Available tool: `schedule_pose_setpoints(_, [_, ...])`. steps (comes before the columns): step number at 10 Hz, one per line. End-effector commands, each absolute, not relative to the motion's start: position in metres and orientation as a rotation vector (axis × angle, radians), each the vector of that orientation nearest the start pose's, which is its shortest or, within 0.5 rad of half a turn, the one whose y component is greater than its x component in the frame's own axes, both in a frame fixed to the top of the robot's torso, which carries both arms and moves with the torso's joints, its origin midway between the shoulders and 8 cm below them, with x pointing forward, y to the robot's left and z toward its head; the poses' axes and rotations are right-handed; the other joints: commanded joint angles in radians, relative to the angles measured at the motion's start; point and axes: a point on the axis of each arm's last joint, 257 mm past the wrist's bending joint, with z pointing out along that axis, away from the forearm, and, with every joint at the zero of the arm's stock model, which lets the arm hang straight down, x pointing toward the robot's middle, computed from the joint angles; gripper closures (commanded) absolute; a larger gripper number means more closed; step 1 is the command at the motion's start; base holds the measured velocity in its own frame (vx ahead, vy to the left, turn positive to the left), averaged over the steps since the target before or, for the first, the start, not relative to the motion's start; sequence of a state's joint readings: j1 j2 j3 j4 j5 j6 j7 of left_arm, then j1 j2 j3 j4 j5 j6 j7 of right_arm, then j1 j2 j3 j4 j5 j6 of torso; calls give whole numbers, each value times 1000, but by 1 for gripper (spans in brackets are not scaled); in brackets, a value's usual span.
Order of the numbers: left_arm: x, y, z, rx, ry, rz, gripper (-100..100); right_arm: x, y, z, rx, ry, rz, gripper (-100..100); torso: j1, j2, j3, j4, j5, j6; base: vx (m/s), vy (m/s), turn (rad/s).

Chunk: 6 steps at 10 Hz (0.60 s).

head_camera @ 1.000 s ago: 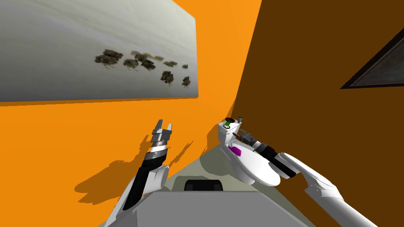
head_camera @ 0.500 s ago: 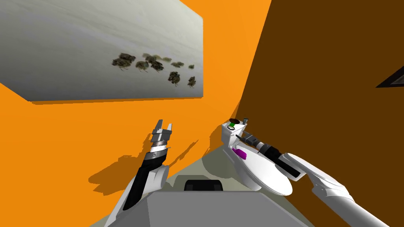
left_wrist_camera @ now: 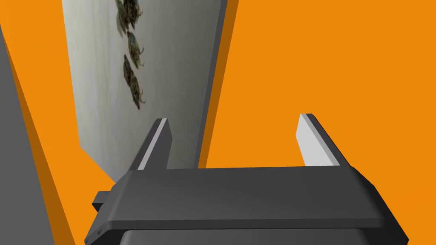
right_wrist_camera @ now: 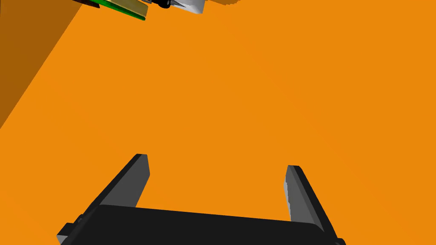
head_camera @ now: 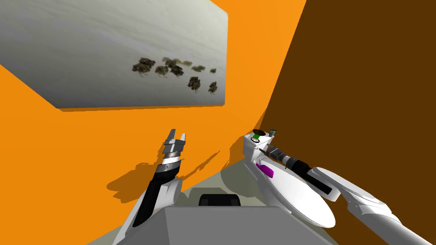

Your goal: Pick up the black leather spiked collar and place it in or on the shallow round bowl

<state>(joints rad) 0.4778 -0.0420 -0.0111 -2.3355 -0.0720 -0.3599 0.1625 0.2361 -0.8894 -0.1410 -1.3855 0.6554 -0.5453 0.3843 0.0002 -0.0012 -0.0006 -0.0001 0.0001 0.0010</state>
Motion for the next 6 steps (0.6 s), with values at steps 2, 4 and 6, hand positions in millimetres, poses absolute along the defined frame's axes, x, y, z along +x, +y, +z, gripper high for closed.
schedule_pose_setpoints(2, [358,273,29,-765,612,-1405,0,437,-509,-235,-468,1775,-103,-100,1,0,0,0,0,-1,38,46,141])
schedule_pose_setpoints(4, [358,273,29,-765,612,-1405,0,427,-536,-250,-473,1834,-166,-100,1,-2,-1,0,0,-1,65,51,145])
schedule_pose_setpoints(6, [358,273,29,-766,612,-1405,0,415,-564,-264,-476,1894,-228,-100,2,-3,-2,-1,1,-1,72,55,136])
